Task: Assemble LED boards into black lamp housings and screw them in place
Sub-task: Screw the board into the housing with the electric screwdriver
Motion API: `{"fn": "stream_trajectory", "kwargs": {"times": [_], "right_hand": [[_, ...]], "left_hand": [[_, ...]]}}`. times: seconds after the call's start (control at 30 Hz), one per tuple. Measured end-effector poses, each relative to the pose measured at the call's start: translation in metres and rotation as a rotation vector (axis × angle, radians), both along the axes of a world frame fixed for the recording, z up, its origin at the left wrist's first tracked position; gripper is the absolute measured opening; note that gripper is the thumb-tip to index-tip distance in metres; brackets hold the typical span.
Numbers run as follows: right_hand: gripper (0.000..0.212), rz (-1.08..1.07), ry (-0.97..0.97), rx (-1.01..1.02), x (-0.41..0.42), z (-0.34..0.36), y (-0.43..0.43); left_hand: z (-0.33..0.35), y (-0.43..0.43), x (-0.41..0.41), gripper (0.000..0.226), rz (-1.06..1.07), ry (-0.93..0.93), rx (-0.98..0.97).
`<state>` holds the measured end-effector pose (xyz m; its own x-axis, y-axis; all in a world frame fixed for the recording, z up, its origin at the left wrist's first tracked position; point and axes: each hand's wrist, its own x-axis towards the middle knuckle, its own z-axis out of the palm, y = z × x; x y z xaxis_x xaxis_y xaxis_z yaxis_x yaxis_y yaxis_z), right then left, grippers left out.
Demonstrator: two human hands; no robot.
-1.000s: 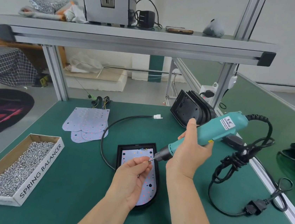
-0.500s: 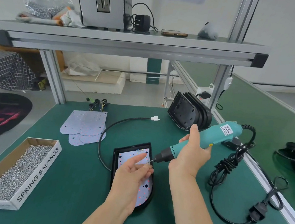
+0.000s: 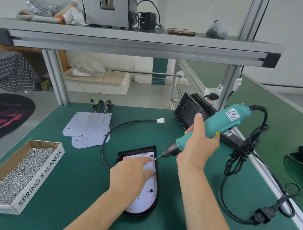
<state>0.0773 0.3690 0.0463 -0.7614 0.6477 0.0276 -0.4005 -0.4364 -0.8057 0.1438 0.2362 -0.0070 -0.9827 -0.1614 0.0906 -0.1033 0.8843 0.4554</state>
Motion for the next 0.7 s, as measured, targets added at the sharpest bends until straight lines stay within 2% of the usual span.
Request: {"fn": "stream_trajectory", "kwargs": {"times": [0.2, 0.27, 0.37, 0.47, 0.7], "right_hand": [[0.027, 0.021, 0.067, 0.258, -0.007, -0.009, -0.011], [0.028, 0.047, 0.094, 0.357, -0.010, -0.013, -0.013], [0.028, 0.077, 0.123, 0.458, -0.012, -0.019, -0.015], [0.036, 0.077, 0.108, 0.470, -0.014, -0.022, -0.018], [0.034, 0.090, 0.055, 0.433, -0.017, -0.027, -0.020]], "left_hand": [[-0.013, 0.007, -0.008, 0.027, -0.113, -0.008, -0.248], [-0.015, 0.009, -0.010, 0.031, -0.131, -0.022, -0.283], [-0.016, 0.010, -0.014, 0.025, -0.147, -0.028, -0.318], [-0.018, 0.009, -0.014, 0.025, -0.151, -0.018, -0.321], [-0.018, 0.010, -0.017, 0.019, -0.174, -0.012, -0.357]]}}
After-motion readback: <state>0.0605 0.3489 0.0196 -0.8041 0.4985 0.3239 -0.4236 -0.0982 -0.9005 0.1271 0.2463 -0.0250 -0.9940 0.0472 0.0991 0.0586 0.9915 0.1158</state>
